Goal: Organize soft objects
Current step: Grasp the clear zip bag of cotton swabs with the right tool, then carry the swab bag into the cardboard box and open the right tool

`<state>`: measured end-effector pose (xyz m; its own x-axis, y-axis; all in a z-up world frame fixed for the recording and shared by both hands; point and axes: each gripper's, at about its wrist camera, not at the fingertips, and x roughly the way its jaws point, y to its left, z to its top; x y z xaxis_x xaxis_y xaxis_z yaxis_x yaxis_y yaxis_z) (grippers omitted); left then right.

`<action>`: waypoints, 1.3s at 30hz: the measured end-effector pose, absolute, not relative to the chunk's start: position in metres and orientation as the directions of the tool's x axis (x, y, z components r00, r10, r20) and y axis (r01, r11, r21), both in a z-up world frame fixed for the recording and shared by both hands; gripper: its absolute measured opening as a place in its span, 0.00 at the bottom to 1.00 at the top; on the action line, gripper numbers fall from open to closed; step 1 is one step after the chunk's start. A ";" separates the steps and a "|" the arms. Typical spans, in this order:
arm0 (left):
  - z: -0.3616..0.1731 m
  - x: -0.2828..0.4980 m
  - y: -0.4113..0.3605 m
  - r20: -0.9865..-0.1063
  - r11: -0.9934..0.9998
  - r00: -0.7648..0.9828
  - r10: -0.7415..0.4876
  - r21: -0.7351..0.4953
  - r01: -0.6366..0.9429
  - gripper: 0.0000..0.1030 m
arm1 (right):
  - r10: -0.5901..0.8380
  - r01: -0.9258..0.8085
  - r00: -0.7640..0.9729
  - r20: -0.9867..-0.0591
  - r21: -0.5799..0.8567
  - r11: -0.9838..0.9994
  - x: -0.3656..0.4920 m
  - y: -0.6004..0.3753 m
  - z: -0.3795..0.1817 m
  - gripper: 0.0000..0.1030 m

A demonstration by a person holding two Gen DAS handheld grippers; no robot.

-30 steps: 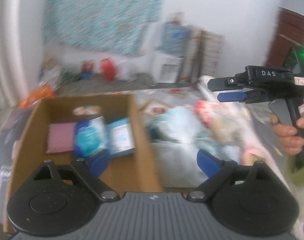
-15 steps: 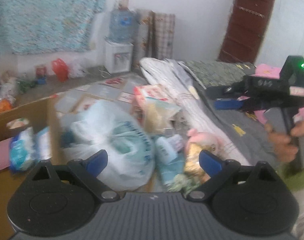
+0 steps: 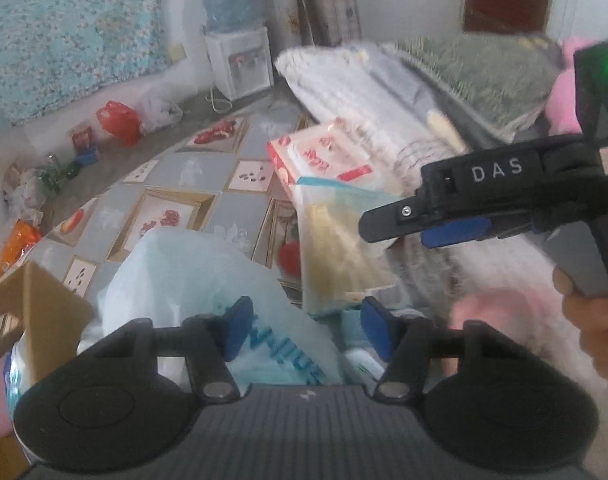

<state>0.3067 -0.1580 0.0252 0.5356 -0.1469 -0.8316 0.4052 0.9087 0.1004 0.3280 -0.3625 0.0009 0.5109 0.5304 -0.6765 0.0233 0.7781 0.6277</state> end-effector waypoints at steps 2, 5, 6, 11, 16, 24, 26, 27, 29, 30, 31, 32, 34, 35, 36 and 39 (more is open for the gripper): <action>0.013 0.322 -0.162 -0.848 0.891 0.513 -0.135 0.123 0.438 0.58 | 0.543 0.043 0.486 -0.685 0.639 0.768 0.344 -0.359 -0.013 0.73; -0.004 0.341 -0.166 -0.864 0.882 0.491 -0.116 0.138 0.451 0.52 | 0.552 0.060 0.460 -0.695 0.644 0.762 0.364 -0.352 -0.030 0.71; -0.007 0.345 -0.167 -0.867 0.880 0.484 -0.118 0.134 0.455 0.51 | 0.554 0.062 0.453 -0.699 0.644 0.762 0.369 -0.349 -0.034 0.70; -0.022 0.364 -0.173 -0.885 0.872 0.450 -0.121 0.122 0.473 0.48 | 0.550 0.077 0.435 -0.713 0.638 0.766 0.388 -0.344 -0.056 0.48; -0.034 0.375 -0.184 -0.902 0.865 0.411 -0.131 0.099 0.492 0.46 | 0.569 0.057 0.464 -0.679 0.664 0.746 0.389 -0.349 -0.064 0.34; -0.014 0.366 -0.184 -0.886 0.867 0.425 -0.184 0.058 0.495 0.37 | 0.586 0.048 0.507 -0.632 0.700 0.713 0.381 -0.350 -0.059 0.30; -0.003 0.360 -0.183 -0.875 0.872 0.443 -0.196 0.051 0.487 0.37 | 0.586 0.035 0.522 -0.620 0.702 0.712 0.376 -0.349 -0.050 0.30; 0.003 0.355 -0.182 -0.867 0.872 0.458 -0.198 0.058 0.487 0.37 | 0.585 0.022 0.532 -0.613 0.700 0.714 0.371 -0.350 -0.043 0.30; 0.015 0.345 -0.181 -0.852 0.870 0.484 -0.199 0.074 0.488 0.37 | 0.584 -0.009 0.552 -0.595 0.696 0.718 0.364 -0.347 -0.029 0.30; 0.023 0.340 -0.179 -0.845 0.871 0.496 -0.201 0.078 0.485 0.37 | 0.585 -0.022 0.560 -0.587 0.695 0.718 0.361 -0.346 -0.022 0.30; 0.030 0.334 -0.177 -0.839 0.873 0.505 -0.203 0.079 0.481 0.37 | 0.588 -0.036 0.566 -0.578 0.695 0.718 0.356 -0.344 -0.015 0.30; 0.039 0.327 -0.175 -0.829 0.874 0.519 -0.208 0.080 0.478 0.37 | 0.592 -0.050 0.572 -0.568 0.696 0.716 0.352 -0.343 -0.008 0.30; 0.054 0.314 -0.169 -0.810 0.875 0.545 -0.217 0.086 0.476 0.37 | 0.600 -0.080 0.584 -0.547 0.696 0.713 0.341 -0.340 0.008 0.30; 0.062 0.306 -0.166 -0.799 0.875 0.558 -0.223 0.088 0.475 0.37 | 0.606 -0.098 0.590 -0.534 0.697 0.710 0.335 -0.339 0.018 0.30; 0.070 0.297 -0.163 -0.789 0.874 0.570 -0.230 0.090 0.477 0.37 | 0.612 -0.112 0.592 -0.524 0.699 0.707 0.328 -0.342 0.025 0.30; 0.091 0.272 -0.150 -0.760 0.875 0.601 -0.247 0.091 0.475 0.37 | 0.632 -0.166 0.600 -0.490 0.696 0.698 0.308 -0.334 0.049 0.30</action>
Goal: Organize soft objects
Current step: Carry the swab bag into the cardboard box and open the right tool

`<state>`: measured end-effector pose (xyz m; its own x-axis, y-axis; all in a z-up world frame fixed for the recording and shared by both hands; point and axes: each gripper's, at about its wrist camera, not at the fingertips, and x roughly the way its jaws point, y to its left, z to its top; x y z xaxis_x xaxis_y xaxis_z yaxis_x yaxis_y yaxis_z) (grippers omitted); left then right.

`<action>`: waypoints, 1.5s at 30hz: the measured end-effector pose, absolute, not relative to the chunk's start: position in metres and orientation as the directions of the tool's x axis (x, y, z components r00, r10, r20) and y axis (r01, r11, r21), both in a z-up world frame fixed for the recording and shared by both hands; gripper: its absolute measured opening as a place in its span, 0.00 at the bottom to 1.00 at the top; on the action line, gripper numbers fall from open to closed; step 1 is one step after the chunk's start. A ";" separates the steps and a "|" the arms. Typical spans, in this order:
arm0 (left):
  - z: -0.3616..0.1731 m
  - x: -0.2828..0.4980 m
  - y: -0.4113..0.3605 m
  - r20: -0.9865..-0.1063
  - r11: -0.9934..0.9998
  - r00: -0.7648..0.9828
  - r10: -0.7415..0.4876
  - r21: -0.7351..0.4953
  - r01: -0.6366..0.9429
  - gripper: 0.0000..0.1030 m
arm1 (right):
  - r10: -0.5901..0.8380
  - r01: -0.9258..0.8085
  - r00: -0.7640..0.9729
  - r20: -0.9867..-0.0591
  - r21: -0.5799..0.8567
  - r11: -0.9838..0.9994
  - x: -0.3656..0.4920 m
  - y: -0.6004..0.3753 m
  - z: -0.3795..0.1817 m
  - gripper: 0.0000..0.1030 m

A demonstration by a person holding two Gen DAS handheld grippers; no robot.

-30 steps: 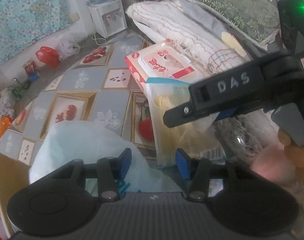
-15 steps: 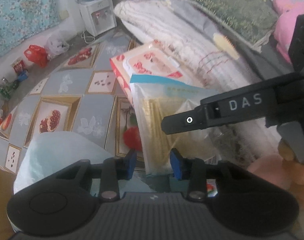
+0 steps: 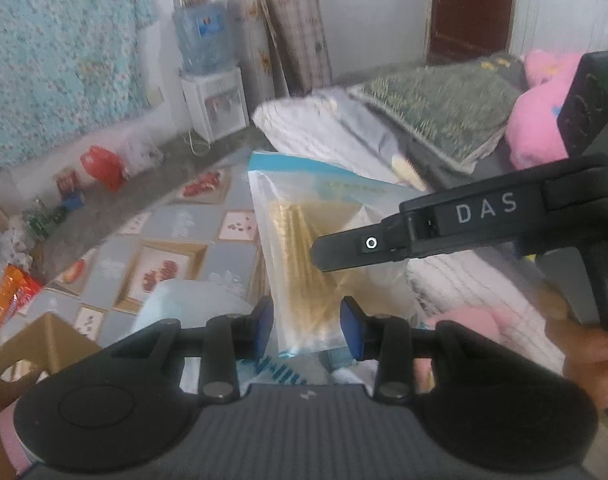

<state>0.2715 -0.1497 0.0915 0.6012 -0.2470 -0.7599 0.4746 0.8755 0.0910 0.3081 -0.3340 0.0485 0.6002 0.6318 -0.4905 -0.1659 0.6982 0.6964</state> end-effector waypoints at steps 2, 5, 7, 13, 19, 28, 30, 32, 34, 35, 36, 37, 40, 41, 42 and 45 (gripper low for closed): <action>0.104 0.256 -0.138 -0.743 0.879 0.619 -0.255 0.089 0.469 0.37 | 0.650 -0.203 0.597 -0.471 0.695 0.690 0.296 -0.324 0.064 0.30; 0.120 0.230 -0.113 -0.715 0.889 0.649 -0.259 0.086 0.449 0.37 | 0.679 -0.258 0.582 -0.448 0.690 0.676 0.275 -0.303 0.084 0.30; 0.130 0.213 -0.092 -0.696 0.903 0.675 -0.247 0.088 0.420 0.37 | 0.700 -0.295 0.563 -0.439 0.685 0.666 0.265 -0.285 0.097 0.30; 0.154 0.163 -0.013 -0.644 0.958 0.750 -0.149 0.094 0.270 0.38 | 0.789 -0.428 0.448 -0.421 0.674 0.602 0.248 -0.195 0.131 0.30; 0.148 0.138 0.077 -0.657 0.997 0.754 0.000 0.060 0.052 0.41 | 0.857 -0.488 0.271 -0.439 0.704 0.515 0.253 -0.080 0.134 0.30; 0.091 0.176 0.178 -0.754 0.984 0.646 0.118 0.003 -0.176 0.44 | 0.813 -0.320 0.101 -0.573 0.755 0.572 0.285 0.053 0.069 0.30; 0.075 0.185 0.196 -0.777 0.979 0.615 0.132 0.004 -0.205 0.45 | 0.796 -0.276 0.080 -0.600 0.754 0.596 0.293 0.069 0.049 0.30; 0.062 0.186 0.212 -0.796 0.975 0.588 0.143 0.013 -0.220 0.45 | 0.781 -0.229 0.060 -0.622 0.753 0.617 0.301 0.082 0.030 0.30; 0.052 0.192 0.217 -0.808 0.974 0.568 0.160 0.035 -0.225 0.45 | 0.772 -0.187 0.049 -0.634 0.753 0.631 0.310 0.091 0.008 0.30; 0.048 0.193 0.220 -0.811 0.973 0.560 0.168 0.044 -0.227 0.46 | 0.769 -0.165 0.043 -0.638 0.755 0.635 0.312 0.095 0.001 0.30; 0.045 0.193 0.222 -0.814 0.972 0.554 0.175 0.052 -0.230 0.46 | 0.766 -0.146 0.038 -0.641 0.755 0.639 0.317 0.099 -0.006 0.30; 0.042 0.187 0.221 -0.816 0.971 0.549 0.181 0.058 -0.233 0.46 | 0.761 -0.123 0.034 -0.648 0.753 0.647 0.319 0.103 -0.013 0.30; 0.039 0.190 0.219 -0.825 0.969 0.532 0.191 0.072 -0.235 0.47 | 0.749 -0.093 0.028 -0.662 0.744 0.661 0.326 0.116 -0.030 0.30; 0.036 0.193 0.218 -0.827 0.970 0.528 0.190 0.075 -0.231 0.48 | 0.743 -0.086 0.033 -0.669 0.738 0.669 0.328 0.120 -0.033 0.30; 0.035 0.193 0.216 -0.829 0.970 0.524 0.193 0.082 -0.228 0.48 | 0.735 -0.081 0.033 -0.677 0.732 0.677 0.331 0.125 -0.038 0.31; 0.028 0.197 0.216 -0.836 0.971 0.511 0.199 0.096 -0.220 0.49 | 0.725 -0.053 0.021 -0.688 0.723 0.688 0.339 0.140 -0.060 0.32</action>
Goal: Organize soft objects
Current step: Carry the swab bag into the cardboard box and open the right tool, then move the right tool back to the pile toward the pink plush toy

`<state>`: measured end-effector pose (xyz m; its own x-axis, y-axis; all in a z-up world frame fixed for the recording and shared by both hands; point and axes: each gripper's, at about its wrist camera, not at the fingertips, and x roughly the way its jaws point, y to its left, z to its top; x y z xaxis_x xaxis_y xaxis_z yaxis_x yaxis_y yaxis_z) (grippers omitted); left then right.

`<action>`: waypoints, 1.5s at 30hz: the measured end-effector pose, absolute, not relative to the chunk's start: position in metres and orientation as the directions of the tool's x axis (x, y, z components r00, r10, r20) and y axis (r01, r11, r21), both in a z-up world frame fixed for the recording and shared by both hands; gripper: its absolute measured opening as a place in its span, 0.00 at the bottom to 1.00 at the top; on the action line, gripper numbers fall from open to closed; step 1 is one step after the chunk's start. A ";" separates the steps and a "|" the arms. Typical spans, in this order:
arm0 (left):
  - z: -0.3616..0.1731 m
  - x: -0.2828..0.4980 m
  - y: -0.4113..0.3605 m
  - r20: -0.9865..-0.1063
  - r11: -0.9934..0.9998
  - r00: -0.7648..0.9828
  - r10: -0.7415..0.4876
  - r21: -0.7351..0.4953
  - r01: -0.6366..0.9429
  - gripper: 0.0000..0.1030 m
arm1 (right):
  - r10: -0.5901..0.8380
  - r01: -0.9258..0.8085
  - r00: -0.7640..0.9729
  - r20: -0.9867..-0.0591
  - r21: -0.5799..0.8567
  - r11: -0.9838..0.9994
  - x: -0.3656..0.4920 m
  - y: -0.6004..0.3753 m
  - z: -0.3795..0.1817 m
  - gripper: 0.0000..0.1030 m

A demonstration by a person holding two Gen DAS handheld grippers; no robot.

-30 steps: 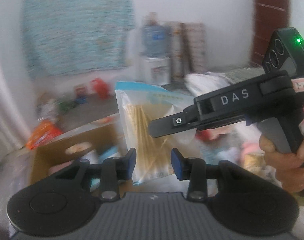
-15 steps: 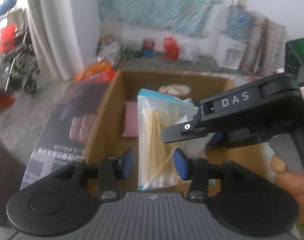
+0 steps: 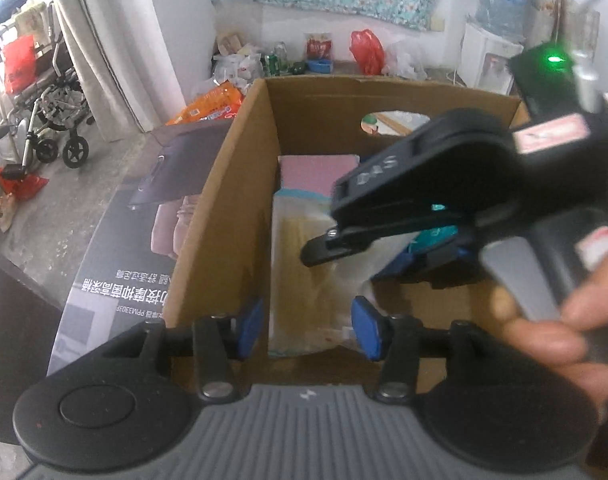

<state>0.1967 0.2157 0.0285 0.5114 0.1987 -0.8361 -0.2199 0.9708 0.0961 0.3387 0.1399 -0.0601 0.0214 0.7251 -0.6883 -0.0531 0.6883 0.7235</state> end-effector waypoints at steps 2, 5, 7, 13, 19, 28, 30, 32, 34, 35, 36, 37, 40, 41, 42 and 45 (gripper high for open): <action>0.025 0.198 0.216 -0.840 0.971 0.505 0.197 0.096 -0.219 0.50 | 0.722 -0.036 0.007 -0.692 0.722 0.691 0.342 0.147 -0.072 0.33; 0.022 0.198 0.218 -0.847 0.970 0.494 0.196 0.092 -0.227 0.50 | 0.718 -0.024 0.011 -0.696 0.718 0.696 0.343 0.155 -0.087 0.55; 0.022 0.198 0.219 -0.848 0.968 0.491 0.200 0.095 -0.230 0.51 | 0.719 -0.027 0.003 -0.695 0.719 0.695 0.343 0.160 -0.092 0.66; 0.030 0.190 0.226 -0.836 0.966 0.508 0.207 0.094 -0.240 0.57 | 0.698 -0.108 0.007 -0.716 0.693 0.712 0.335 0.165 -0.072 0.86; 0.046 0.170 0.226 -0.815 0.971 0.550 0.184 0.063 -0.232 0.62 | 0.730 -0.116 0.013 -0.684 0.724 0.680 0.317 0.142 -0.038 0.87; 0.109 0.097 0.151 -0.645 0.997 0.760 0.083 0.046 -0.069 0.87 | 0.893 -0.277 0.167 -0.418 0.849 0.449 0.243 -0.007 0.055 0.89; 0.120 0.082 0.125 -0.591 0.998 0.805 0.046 0.052 -0.019 0.90 | 0.913 -0.310 0.220 -0.343 0.863 0.399 0.224 -0.054 0.068 0.96; 0.125 0.071 0.100 -0.554 0.999 0.832 -0.016 0.026 0.036 0.94 | 0.918 -0.332 0.293 -0.266 0.873 0.358 0.206 -0.113 0.072 0.99; 0.121 0.063 0.073 -0.531 0.994 0.841 -0.101 -0.017 0.109 0.95 | 0.898 -0.354 0.379 -0.223 0.862 0.363 0.180 -0.170 0.074 0.99; 0.118 0.062 0.059 -0.529 0.989 0.837 -0.138 -0.033 0.142 0.95 | 0.877 -0.353 0.429 -0.214 0.854 0.381 0.169 -0.193 0.074 0.99; 0.112 0.063 0.042 -0.531 0.983 0.829 -0.176 -0.044 0.181 0.95 | 0.844 -0.348 0.493 -0.211 0.842 0.413 0.155 -0.223 0.073 0.99; 0.107 0.064 0.027 -0.532 0.976 0.821 -0.205 -0.048 0.213 0.95 | 0.812 -0.330 0.540 -0.219 0.833 0.444 0.145 -0.243 0.071 0.99; 0.089 0.069 -0.016 -0.525 0.953 0.804 -0.279 -0.046 0.300 0.95 | 0.671 -0.230 0.698 -0.249 0.810 0.540 0.109 -0.310 0.061 0.99; 0.084 0.072 -0.032 -0.524 0.941 0.794 -0.308 -0.044 0.336 0.95 | 0.633 -0.199 0.732 -0.252 0.810 0.552 0.100 -0.328 0.057 0.99; 0.078 0.077 -0.043 -0.526 0.931 0.783 -0.332 -0.047 0.363 0.95 | 0.599 -0.168 0.759 -0.254 0.813 0.558 0.091 -0.342 0.053 0.99; 0.060 0.089 -0.079 -0.545 0.906 0.747 -0.381 -0.056 0.421 0.95 | 0.530 -0.091 0.804 -0.270 0.825 0.558 0.078 -0.371 0.035 0.99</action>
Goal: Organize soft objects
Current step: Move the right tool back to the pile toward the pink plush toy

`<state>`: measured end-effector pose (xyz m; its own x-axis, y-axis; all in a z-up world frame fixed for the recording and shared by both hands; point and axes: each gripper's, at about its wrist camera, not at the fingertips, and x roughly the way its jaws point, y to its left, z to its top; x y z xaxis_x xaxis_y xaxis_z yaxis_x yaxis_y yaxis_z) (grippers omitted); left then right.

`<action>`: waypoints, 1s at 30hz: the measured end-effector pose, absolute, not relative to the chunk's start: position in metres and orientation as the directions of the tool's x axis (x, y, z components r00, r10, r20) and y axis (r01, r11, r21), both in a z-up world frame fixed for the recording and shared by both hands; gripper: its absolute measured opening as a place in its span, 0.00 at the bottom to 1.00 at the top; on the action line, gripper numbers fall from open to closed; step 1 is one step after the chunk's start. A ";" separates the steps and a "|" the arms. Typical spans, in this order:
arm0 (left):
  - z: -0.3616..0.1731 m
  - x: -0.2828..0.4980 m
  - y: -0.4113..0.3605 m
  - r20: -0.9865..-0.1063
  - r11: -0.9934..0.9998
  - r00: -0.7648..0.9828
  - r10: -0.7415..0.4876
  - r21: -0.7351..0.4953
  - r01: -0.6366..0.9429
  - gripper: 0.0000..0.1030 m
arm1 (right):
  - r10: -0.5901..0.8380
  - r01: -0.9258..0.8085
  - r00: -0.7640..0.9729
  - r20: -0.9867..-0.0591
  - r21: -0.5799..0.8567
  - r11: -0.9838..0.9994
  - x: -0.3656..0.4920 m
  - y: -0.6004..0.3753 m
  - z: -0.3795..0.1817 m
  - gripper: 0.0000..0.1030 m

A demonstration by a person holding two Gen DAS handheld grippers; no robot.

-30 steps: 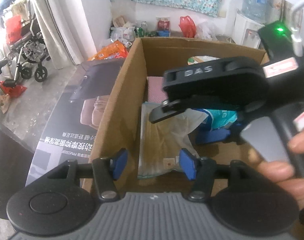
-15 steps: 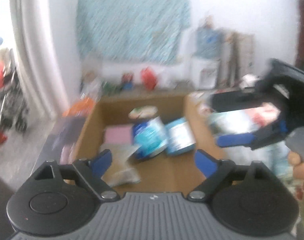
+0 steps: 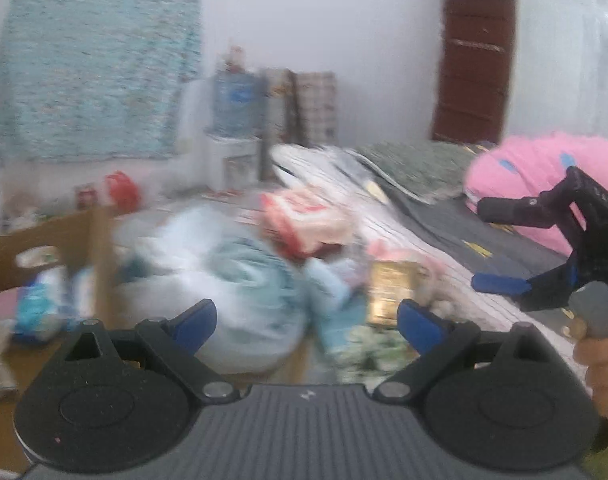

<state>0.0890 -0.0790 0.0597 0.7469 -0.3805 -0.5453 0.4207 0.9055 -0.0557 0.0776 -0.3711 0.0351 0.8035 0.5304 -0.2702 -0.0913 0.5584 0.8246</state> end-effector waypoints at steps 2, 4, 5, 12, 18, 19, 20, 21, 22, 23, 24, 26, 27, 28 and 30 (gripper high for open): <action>0.046 0.097 -0.100 -0.564 0.884 0.715 -0.413 -0.062 0.463 0.93 | 0.471 -0.017 0.824 -0.315 0.817 0.577 0.076 -0.384 0.014 0.99; 0.031 0.103 -0.119 -0.584 0.867 0.684 -0.438 -0.072 0.493 0.90 | 0.448 0.011 0.829 -0.334 0.812 0.584 0.076 -0.388 0.001 0.99; 0.024 0.105 -0.127 -0.590 0.861 0.673 -0.446 -0.076 0.503 0.85 | 0.436 0.028 0.831 -0.346 0.809 0.588 0.078 -0.390 -0.009 0.99; 0.002 0.121 -0.158 -0.617 0.829 0.617 -0.489 -0.108 0.549 0.56 | 0.344 0.107 0.846 -0.409 0.760 0.641 0.103 -0.398 -0.029 0.93; 0.006 0.132 -0.172 -0.581 0.779 0.591 -0.559 -0.125 0.614 0.44 | 0.283 0.145 0.854 -0.437 0.722 0.676 0.113 -0.406 -0.025 0.74; 0.007 0.133 -0.173 -0.575 0.770 0.585 -0.572 -0.131 0.624 0.43 | 0.268 0.149 0.858 -0.438 0.711 0.687 0.116 -0.406 -0.023 0.73; 0.007 0.134 -0.175 -0.569 0.759 0.576 -0.587 -0.139 0.636 0.43 | 0.254 0.152 0.862 -0.439 0.702 0.696 0.118 -0.407 -0.020 0.72; 0.007 0.135 -0.177 -0.565 0.749 0.567 -0.600 -0.146 0.646 0.43 | 0.243 0.154 0.864 -0.441 0.691 0.706 0.120 -0.407 -0.017 0.71; 0.007 0.136 -0.178 -0.562 0.739 0.558 -0.611 -0.152 0.656 0.43 | 0.236 0.152 0.865 -0.443 0.680 0.718 0.123 -0.407 -0.013 0.70; 0.007 0.137 -0.180 -0.557 0.728 0.549 -0.623 -0.156 0.668 0.43 | 0.236 0.148 0.864 -0.445 0.673 0.725 0.126 -0.407 -0.010 0.68; 0.006 0.136 -0.181 -0.555 0.717 0.539 -0.633 -0.158 0.679 0.43 | 0.243 0.140 0.860 -0.450 0.664 0.734 0.132 -0.407 -0.006 0.67; 0.004 0.138 -0.186 -0.559 0.699 0.517 -0.648 -0.166 0.696 0.43 | 0.262 0.115 0.843 -0.469 0.634 0.765 0.145 -0.404 0.006 0.67; 0.003 0.140 -0.189 -0.564 0.686 0.500 -0.657 -0.173 0.707 0.43 | 0.274 0.094 0.833 -0.481 0.610 0.786 0.152 -0.400 0.014 0.67; 0.001 0.141 -0.192 -0.569 0.676 0.486 -0.663 -0.177 0.715 0.43 | 0.288 0.068 0.819 -0.496 0.582 0.810 0.161 -0.396 0.021 0.67; -0.005 0.145 -0.199 -0.587 0.671 0.469 -0.660 -0.179 0.719 0.43 | 0.302 0.020 0.782 -0.546 0.506 0.862 0.182 -0.384 0.034 0.67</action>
